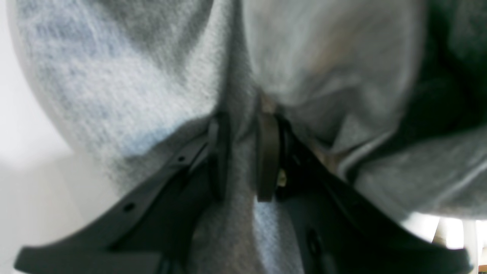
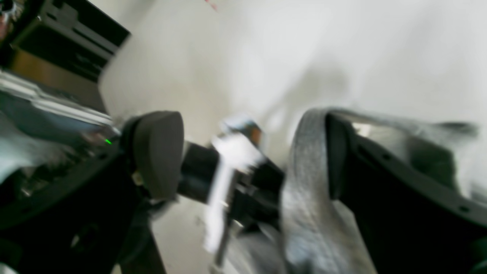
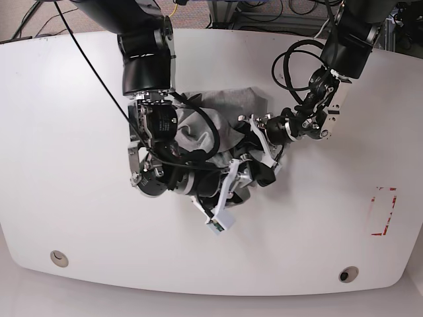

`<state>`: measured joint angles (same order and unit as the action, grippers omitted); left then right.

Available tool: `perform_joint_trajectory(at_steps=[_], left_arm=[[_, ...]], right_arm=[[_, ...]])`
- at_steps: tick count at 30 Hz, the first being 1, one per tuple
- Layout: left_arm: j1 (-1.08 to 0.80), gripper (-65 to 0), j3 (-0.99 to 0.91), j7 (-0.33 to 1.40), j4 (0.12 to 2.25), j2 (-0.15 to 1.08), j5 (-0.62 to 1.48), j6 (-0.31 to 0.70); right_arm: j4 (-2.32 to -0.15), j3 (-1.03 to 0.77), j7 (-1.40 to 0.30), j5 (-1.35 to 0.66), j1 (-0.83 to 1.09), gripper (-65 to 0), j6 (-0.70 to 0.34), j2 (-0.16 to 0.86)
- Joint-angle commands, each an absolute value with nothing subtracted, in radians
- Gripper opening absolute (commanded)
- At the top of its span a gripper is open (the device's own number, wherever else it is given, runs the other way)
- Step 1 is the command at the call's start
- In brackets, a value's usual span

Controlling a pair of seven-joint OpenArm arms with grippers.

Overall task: Layout the t-shirt on the table in an organized manner, then fold the t-shirt properly
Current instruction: 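Press the folded end onto the bundle with the right gripper beside the left gripper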

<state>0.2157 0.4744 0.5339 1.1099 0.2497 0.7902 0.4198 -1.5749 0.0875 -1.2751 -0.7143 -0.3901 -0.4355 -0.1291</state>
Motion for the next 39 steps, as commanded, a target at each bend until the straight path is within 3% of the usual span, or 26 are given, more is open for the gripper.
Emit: perform_joint_trajectory(at_steps=[1, 13, 25, 39], left_arm=[[0.205, -53.5, 0.479, 0.634, 1.101, 0.255, 0.725, 0.389], [0.205, -53.5, 0.484, 0.602, 1.099, 0.255, 0.725, 0.389], [0.205, -53.5, 0.486, 0.601, 1.101, 0.255, 0.725, 0.389], [0.205, -53.5, 0.476, 0.599, 1.142, 0.255, 0.725, 0.39]], right_arm=[[-1.59, 0.107, -1.237, -0.753, -0.427, -15.7, -0.432, -0.15], [-1.566, 0.213, -1.227, -0.754, -0.433, -15.9, -0.429, -0.147], [-1.567, 0.412, -1.227, -0.756, -0.464, -15.9, -0.429, -0.03], [-1.564, 0.47, -1.23, -0.754, -0.515, -16.0, -0.429, 0.031]])
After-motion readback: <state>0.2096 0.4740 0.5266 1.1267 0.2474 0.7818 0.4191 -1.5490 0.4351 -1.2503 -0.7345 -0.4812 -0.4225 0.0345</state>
